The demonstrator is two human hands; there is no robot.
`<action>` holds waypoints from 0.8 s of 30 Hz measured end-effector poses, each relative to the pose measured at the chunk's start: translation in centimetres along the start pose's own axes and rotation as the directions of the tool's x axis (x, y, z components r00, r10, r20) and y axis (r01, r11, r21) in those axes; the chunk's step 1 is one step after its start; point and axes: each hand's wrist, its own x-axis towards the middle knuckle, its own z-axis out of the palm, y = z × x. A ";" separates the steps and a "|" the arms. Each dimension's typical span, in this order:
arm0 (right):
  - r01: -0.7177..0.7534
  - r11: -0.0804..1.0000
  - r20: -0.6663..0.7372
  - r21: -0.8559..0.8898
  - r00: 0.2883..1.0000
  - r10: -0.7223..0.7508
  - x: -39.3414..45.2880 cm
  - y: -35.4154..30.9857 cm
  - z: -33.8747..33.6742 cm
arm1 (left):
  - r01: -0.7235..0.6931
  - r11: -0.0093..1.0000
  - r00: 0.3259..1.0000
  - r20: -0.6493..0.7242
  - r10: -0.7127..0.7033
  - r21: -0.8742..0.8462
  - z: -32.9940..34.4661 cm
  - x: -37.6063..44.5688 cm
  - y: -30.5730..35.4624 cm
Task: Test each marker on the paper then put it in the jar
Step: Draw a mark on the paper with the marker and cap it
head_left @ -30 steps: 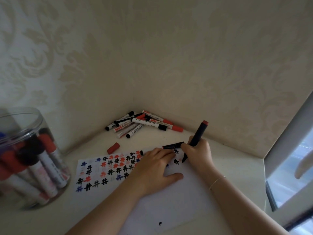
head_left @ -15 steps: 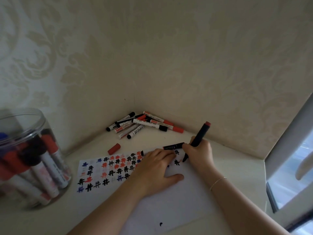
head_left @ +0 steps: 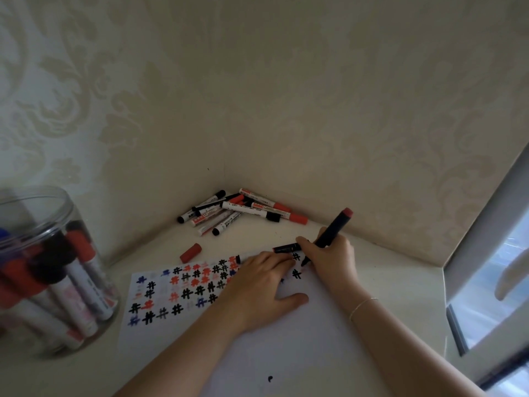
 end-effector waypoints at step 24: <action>-0.103 0.669 0.023 0.736 0.992 0.128 0.1 -0.4 -1.8 | 0.716 0.652 0.640 0.137 -0.756 0.250 -8.7 -2.1 -7.7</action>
